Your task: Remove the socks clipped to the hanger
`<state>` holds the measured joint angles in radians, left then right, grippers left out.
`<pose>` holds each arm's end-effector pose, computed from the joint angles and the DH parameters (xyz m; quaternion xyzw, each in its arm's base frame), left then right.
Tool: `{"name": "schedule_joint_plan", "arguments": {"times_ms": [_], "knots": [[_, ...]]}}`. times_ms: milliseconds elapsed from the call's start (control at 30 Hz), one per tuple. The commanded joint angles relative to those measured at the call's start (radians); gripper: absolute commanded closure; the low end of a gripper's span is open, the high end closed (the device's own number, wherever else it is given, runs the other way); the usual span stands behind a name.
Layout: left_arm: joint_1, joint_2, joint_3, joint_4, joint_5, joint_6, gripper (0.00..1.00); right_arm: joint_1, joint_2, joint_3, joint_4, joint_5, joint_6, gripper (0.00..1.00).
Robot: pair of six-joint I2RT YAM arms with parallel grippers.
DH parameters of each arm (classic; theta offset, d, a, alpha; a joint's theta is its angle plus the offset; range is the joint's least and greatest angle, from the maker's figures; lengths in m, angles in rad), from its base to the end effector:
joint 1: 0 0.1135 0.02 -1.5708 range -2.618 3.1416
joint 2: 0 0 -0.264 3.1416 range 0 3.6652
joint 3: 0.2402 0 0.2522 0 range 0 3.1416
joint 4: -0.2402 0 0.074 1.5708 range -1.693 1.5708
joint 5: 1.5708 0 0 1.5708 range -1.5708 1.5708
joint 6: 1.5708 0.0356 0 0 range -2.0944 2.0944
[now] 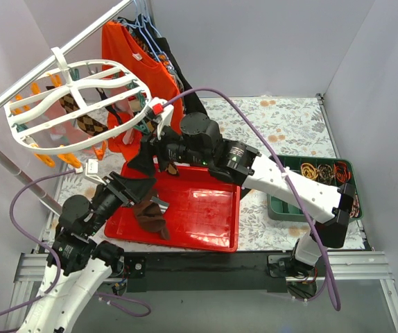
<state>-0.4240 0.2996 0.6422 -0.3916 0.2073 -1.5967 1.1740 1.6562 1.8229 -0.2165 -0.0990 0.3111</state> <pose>0.0763 -0.0425 0.3249 -0.3391 0.6395 -0.6208 0.3011 0.1449 0.3550 0.4709 -0.3336 0.6430 0.4919 0.4830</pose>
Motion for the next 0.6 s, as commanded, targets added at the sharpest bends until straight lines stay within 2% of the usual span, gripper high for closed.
{"name": "schedule_joint_plan", "arguments": {"times_ms": [0, 167, 333, 433, 467, 567], "knots": [[-0.001, -0.057, 0.013, -0.038, -0.107, 0.003, 0.33, 0.007, -0.096, -0.066, -0.03, 0.048, -0.023, 0.29], [-0.001, -0.08, 0.053, -0.073, -0.186, 0.021, 0.33, 0.007, -0.194, -0.181, -0.041, 0.149, -0.052, 0.2], [-0.001, -0.086, 0.07, -0.114, -0.194, 0.027, 0.33, -0.025, -0.271, -0.266, -0.043, 0.335, -0.101, 0.11], [-0.001, -0.097, 0.068, -0.131, -0.195, 0.024, 0.33, -0.132, -0.279, -0.318, 0.015, 0.286, -0.135, 0.09], [-0.001, -0.102, 0.065, -0.138, -0.194, 0.02, 0.33, -0.157, -0.276, -0.333, 0.041, 0.206, -0.147, 0.08], [-0.001, -0.111, 0.06, -0.151, -0.194, 0.014, 0.33, -0.2, -0.24, -0.375, 0.138, 0.09, -0.234, 0.05]]}}
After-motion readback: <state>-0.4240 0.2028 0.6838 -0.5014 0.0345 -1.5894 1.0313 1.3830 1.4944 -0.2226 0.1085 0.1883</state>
